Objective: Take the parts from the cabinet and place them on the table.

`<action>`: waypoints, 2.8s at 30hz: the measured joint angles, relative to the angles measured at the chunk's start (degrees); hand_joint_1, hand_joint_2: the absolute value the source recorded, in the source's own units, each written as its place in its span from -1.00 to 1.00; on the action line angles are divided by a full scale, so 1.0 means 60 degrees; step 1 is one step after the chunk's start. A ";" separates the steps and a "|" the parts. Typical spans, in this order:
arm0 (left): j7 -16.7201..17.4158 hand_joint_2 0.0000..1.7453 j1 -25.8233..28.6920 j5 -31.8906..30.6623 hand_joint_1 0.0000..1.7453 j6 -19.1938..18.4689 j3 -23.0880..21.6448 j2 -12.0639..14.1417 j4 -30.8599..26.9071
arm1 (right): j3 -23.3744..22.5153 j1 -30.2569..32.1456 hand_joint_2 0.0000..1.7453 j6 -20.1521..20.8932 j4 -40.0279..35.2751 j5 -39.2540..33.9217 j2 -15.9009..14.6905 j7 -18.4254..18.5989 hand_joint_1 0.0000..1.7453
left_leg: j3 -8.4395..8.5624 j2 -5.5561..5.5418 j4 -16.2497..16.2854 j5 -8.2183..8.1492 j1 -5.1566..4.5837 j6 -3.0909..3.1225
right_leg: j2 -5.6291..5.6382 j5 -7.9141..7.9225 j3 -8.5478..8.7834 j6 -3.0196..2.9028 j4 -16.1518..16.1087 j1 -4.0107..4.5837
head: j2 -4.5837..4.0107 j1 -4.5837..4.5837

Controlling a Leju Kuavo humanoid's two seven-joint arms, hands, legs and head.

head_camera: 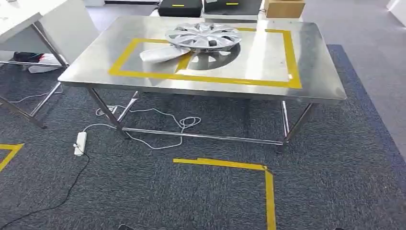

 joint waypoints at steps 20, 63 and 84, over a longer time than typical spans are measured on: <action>-0.0033 -1.00 0.0005 0.0011 -1.00 0.0004 0.0087 -0.0007 -0.0004 | -0.0317 -0.0091 -1.00 -0.0022 0.0532 0.0084 0.0007 -0.0026 -1.00 | 0.1134 0.0056 -0.0473 -0.0399 -0.0002 0.0422 | 0.0062 -0.0838 -0.2393 0.0398 0.3447 -0.0039 | 0.0000 -0.0019; 0.0095 -1.00 0.0235 -0.0088 -1.00 -0.0342 0.0590 -0.0477 -0.0262 | -0.3712 -0.1866 -1.00 -0.1392 0.3635 0.3978 -0.0353 0.0069 -1.00 | -0.0132 0.0027 0.1158 -0.1109 0.0068 -0.0156 | -0.0022 -0.0053 0.0152 -0.0124 -0.0163 -0.0004 | 0.0000 0.0007; 0.0204 -1.00 0.0257 -0.0073 -1.00 -0.0437 0.0925 -0.0579 -0.0452 | -0.4040 -0.1946 -1.00 -0.1523 0.3657 0.4335 -0.0346 -0.0026 -1.00 | 0.1360 -0.0016 -0.0297 -0.0753 0.0031 0.0201 | -0.0038 0.0293 -0.0574 0.0159 0.0162 -0.0047 | 0.0000 0.0028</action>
